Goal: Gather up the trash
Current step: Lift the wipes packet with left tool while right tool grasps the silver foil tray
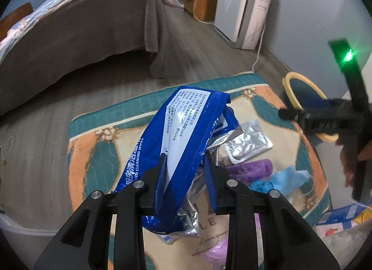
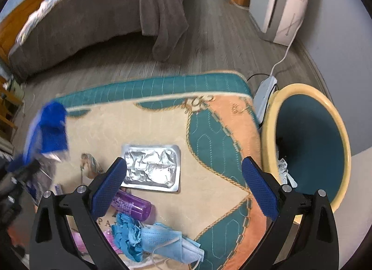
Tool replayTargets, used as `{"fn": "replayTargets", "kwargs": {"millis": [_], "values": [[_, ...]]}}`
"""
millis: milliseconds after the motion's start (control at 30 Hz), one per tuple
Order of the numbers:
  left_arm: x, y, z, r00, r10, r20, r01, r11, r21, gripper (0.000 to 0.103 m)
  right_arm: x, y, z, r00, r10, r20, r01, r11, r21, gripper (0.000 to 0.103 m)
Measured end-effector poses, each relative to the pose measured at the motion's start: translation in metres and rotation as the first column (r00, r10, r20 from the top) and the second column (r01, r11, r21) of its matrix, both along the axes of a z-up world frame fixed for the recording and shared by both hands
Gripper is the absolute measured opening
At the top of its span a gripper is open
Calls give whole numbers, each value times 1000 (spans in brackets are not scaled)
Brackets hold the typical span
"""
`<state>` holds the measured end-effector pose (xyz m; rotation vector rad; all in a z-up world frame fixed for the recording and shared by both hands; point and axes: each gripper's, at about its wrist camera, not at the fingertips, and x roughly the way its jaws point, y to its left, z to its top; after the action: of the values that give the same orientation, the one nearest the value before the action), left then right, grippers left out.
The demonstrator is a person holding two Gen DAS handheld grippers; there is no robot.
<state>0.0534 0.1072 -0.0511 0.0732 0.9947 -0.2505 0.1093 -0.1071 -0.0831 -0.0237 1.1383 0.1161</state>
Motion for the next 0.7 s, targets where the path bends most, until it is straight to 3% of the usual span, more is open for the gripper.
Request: {"fn": "replayTargets", "kwargs": {"millis": [233, 367, 533, 700], "values": [[12, 15, 3, 999, 35, -2, -35, 998, -49, 32, 7, 23, -31, 990, 127, -56, -131, 987, -96, 97], [18, 19, -1, 999, 42, -13, -42, 997, -61, 32, 8, 29, -48, 977, 176, -119, -187, 979, -87, 97], [28, 19, -4, 999, 42, -20, -44, 997, -69, 32, 6, 47, -65, 948, 274, -163, -301, 936, -181, 97], [37, 19, -6, 999, 47, -26, -49, 996, -79, 32, 8, 61, -78, 926, 325, -190, -361, 910, -202, 97]]}}
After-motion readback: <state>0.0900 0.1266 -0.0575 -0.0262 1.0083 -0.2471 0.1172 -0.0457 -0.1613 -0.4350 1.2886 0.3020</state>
